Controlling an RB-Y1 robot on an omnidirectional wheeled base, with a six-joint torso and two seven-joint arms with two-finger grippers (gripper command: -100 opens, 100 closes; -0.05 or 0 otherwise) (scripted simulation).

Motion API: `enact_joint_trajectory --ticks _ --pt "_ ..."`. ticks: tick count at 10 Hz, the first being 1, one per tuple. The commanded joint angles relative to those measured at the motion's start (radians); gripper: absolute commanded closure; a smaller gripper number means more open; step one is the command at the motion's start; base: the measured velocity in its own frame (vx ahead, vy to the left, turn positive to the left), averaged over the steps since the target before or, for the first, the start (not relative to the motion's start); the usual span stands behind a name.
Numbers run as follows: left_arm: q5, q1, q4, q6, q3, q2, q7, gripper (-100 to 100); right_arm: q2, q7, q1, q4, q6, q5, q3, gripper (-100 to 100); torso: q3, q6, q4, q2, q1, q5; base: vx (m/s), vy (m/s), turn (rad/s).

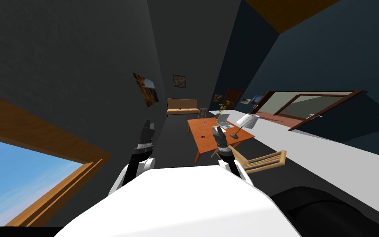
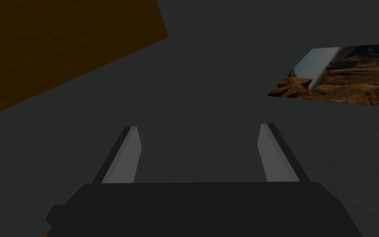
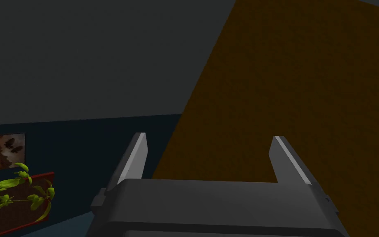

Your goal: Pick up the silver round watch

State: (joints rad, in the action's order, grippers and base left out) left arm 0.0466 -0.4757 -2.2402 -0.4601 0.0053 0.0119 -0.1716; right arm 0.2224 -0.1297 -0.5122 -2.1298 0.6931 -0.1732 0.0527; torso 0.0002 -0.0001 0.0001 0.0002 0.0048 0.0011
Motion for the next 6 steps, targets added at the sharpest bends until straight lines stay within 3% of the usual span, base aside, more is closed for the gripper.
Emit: enact_joint_trajectory --ticks 1,3,6 --pt "0.000 0.000 0.000 0.000 0.000 0.000 0.000 0 0.031 -0.004 -0.003 0.040 0.009 -0.050 0.011 -100 0.000 0.000 0.000 0.000 0.000 0.000 0.022 0.100 0.067" --pt "0.000 0.000 0.000 0.000 0.000 0.000 0.000 0 0.052 -0.010 -0.003 0.068 0.012 -0.083 0.022 -100 -0.001 0.000 0.000 -0.001 0.002 0.001 0.010 0.093 0.042" --pt "0.000 0.000 0.000 0.000 0.000 0.000 0.000 0 0.111 -0.030 -0.008 0.159 0.015 -0.181 0.052 -100 -0.001 0.000 -0.001 -0.002 0.000 0.000 0.038 0.077 0.057"
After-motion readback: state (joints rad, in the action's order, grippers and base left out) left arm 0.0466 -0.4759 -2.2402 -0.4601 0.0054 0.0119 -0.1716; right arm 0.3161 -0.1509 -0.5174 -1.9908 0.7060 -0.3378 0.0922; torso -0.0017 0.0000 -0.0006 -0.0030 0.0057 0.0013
